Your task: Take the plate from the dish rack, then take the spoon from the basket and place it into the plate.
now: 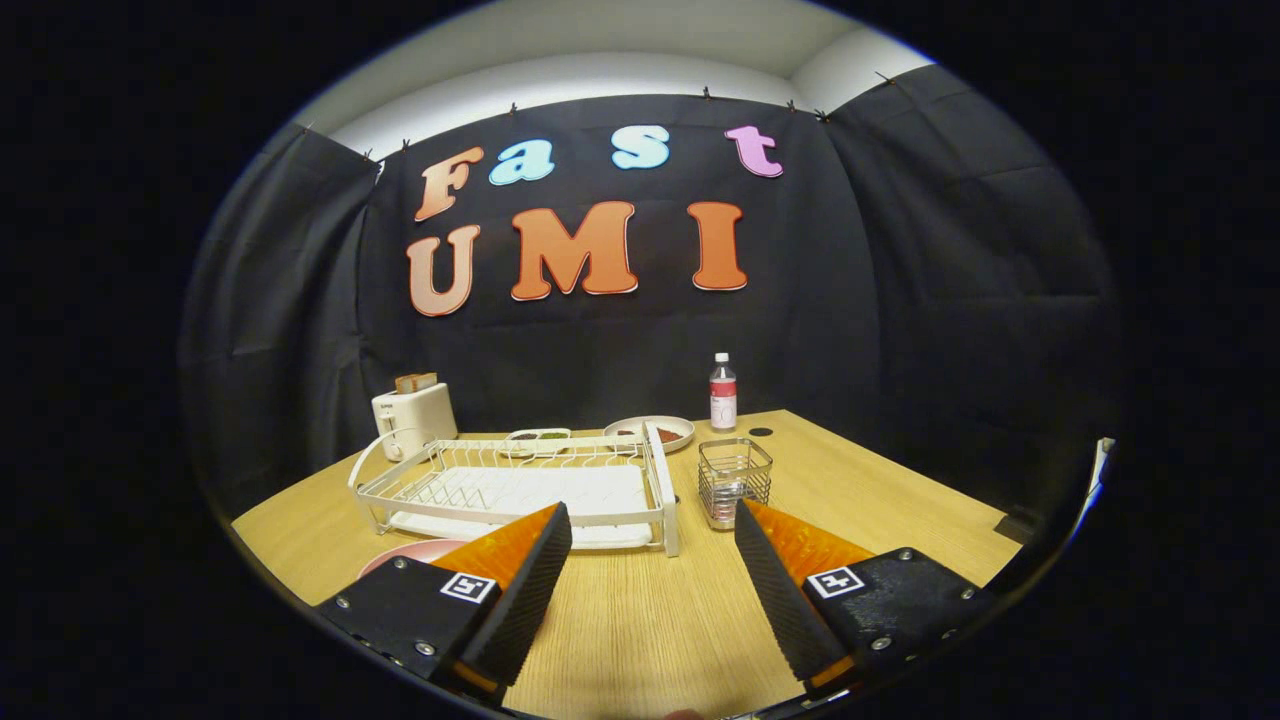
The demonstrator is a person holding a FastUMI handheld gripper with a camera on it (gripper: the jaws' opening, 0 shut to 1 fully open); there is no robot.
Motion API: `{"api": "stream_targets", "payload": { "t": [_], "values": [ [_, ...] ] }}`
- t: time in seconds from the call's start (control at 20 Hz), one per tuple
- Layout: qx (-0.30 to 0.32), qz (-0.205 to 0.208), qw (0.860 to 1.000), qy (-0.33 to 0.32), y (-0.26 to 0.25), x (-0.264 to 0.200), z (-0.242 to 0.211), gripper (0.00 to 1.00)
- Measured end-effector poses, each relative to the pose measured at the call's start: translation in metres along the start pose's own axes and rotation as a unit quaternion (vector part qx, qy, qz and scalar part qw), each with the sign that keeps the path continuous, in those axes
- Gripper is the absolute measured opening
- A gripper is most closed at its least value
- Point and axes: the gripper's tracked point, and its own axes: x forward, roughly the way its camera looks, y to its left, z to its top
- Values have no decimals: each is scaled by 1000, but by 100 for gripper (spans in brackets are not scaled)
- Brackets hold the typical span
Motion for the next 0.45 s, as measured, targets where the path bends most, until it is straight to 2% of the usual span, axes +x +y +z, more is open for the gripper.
{"api": "stream_targets", "payload": {
  "t": [0.3, 0.45],
  "values": [
    [-54, -23, 998, 0, -34, -11, -7, 97],
    [-51, -28, 998, -1, -39, -15, -7, 97]
  ]
}}
